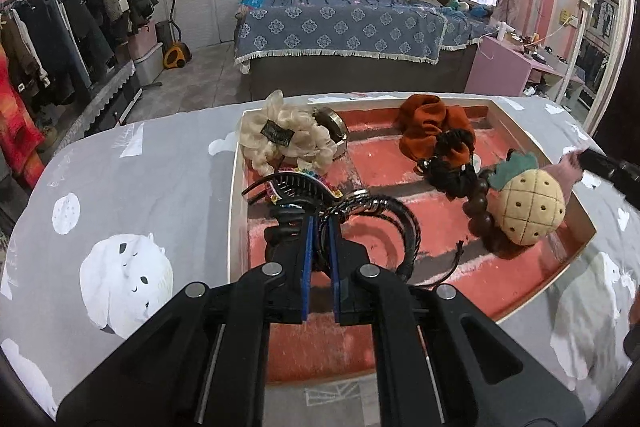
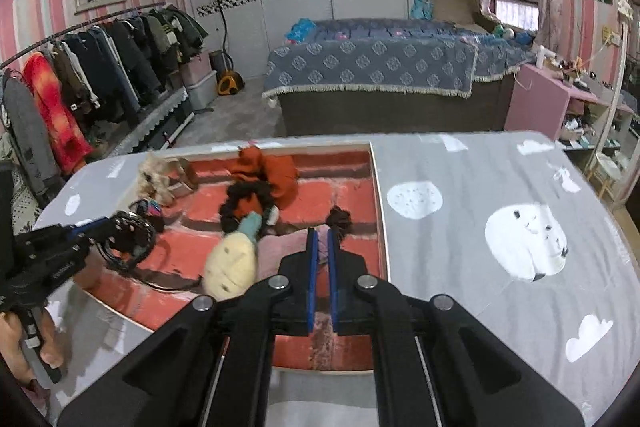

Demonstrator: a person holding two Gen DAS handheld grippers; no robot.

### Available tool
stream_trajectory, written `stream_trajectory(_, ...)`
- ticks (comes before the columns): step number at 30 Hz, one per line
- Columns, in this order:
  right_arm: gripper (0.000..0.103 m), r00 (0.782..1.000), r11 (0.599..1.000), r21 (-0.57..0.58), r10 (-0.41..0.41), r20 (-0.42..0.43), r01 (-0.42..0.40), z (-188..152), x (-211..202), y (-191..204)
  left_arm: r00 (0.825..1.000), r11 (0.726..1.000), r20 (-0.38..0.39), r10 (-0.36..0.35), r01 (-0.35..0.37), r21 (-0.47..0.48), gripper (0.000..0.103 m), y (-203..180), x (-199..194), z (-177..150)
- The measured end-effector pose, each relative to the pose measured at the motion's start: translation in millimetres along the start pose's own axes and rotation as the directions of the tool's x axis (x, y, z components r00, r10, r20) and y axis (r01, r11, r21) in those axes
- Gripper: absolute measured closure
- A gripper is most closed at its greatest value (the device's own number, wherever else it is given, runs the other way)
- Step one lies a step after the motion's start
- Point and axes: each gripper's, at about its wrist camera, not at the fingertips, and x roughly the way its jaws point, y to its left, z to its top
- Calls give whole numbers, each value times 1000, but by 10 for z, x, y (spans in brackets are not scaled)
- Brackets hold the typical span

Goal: Organize jewelry
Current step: 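Carry the braided bracelet with the left tool into the tray while the right tool carries the plush, then open both tools to release the bracelet and plush in the tray and withdraw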

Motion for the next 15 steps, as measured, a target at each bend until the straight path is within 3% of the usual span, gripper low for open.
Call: stream_trajectory(15,94,989,999,-3,-34,-146,34,-291,438,-53,1000,1000,13,4,-4,-19,96,30,-26,-58)
